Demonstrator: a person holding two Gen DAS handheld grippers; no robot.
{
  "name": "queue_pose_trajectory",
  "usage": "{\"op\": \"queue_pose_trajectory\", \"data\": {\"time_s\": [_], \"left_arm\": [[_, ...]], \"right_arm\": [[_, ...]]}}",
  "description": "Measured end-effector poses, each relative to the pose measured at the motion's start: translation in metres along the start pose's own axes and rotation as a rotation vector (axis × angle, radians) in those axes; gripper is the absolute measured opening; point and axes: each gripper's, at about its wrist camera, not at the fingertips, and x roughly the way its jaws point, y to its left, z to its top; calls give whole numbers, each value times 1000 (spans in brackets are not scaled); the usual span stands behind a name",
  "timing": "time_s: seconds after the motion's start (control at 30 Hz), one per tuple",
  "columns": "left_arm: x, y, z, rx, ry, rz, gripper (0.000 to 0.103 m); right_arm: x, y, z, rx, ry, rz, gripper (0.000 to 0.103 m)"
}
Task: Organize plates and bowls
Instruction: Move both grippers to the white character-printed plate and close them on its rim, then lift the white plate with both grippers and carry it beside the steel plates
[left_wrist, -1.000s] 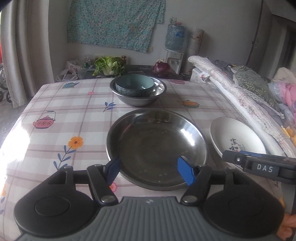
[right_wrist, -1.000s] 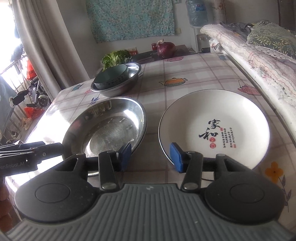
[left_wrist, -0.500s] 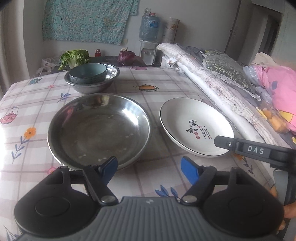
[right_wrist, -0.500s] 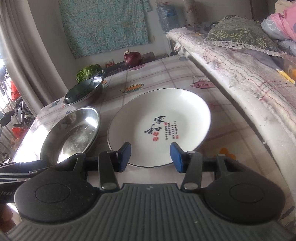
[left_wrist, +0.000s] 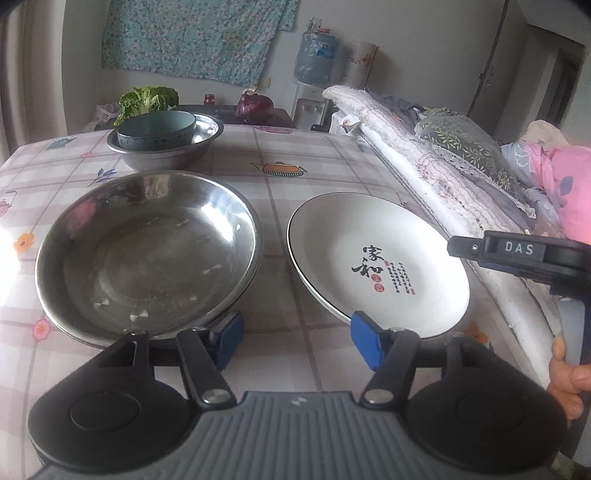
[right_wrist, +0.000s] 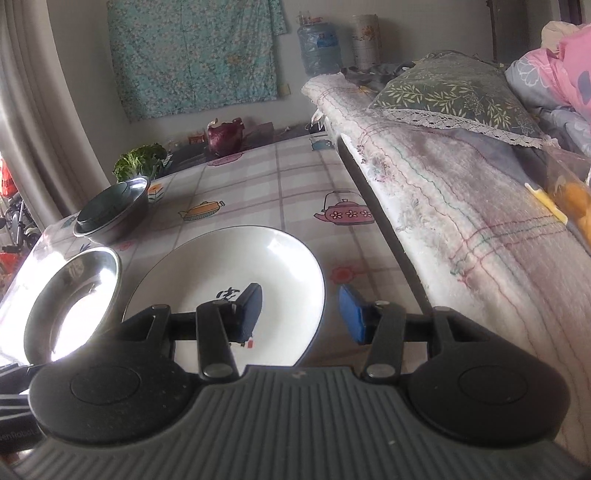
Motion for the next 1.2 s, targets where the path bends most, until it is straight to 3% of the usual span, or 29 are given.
{"op": "queue_pose_trajectory", "data": {"time_s": [0.3, 0.5, 0.63, 0.77, 1.2], "left_arm": [[17, -1, 6, -39, 2, -42, 55], [27, -1, 8, -54, 32, -73, 49], [35, -2, 11, -55, 44, -74, 39], [39, -3, 15, -51, 48, -83, 26], [31, 9, 9, -47, 84, -109, 25]], "right_arm": [[54, -9, 25, -31, 36, 31, 41], [79, -10, 34, -44, 71, 80, 30], [92, -12, 39, -34, 94, 117, 22], [93, -11, 39, -47, 95, 123, 22], [59, 1, 15, -62, 144, 70, 22]]}}
